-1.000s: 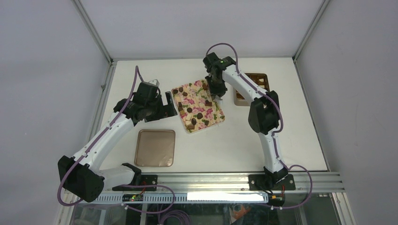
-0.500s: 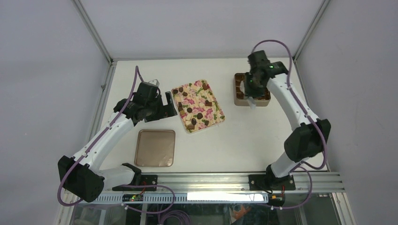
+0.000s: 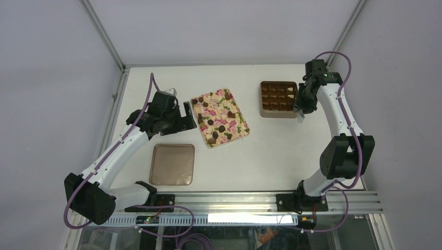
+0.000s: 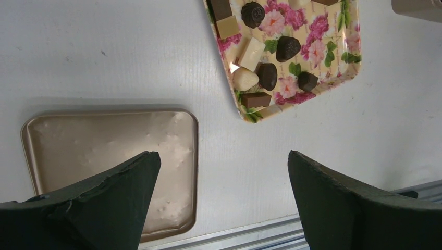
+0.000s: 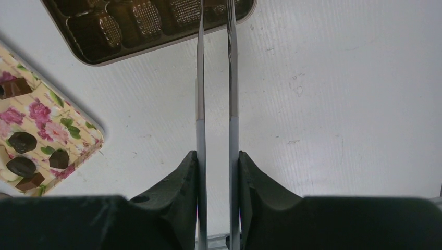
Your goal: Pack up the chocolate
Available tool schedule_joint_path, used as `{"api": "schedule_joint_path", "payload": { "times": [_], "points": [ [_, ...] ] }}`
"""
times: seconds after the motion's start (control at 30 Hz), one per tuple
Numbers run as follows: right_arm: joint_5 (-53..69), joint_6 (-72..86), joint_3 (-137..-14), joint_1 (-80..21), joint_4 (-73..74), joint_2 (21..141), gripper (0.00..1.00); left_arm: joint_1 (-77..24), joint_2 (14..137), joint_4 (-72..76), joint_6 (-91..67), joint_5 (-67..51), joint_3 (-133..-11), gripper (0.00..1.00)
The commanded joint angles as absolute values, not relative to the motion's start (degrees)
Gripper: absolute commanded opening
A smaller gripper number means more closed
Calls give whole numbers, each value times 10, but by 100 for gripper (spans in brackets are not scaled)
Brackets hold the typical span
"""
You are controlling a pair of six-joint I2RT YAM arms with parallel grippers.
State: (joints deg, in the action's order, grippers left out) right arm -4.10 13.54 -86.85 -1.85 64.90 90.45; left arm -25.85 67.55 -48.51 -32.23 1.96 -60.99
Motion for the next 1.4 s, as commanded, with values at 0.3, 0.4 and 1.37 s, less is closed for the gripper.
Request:
{"api": "schedule_joint_path", "payload": {
  "times": [0.3,0.4,1.37],
  "points": [
    [-32,120,-858,-5,611,932,0,-258,676,-472,-312,27,-621,99],
    [-31,120,-853,-5,608,934,0,-258,676,-473,-312,27,-620,99],
    [-27,116,-883,-3,632,919,34,-258,675,-472,-317,21,-617,99]
  ]
}}
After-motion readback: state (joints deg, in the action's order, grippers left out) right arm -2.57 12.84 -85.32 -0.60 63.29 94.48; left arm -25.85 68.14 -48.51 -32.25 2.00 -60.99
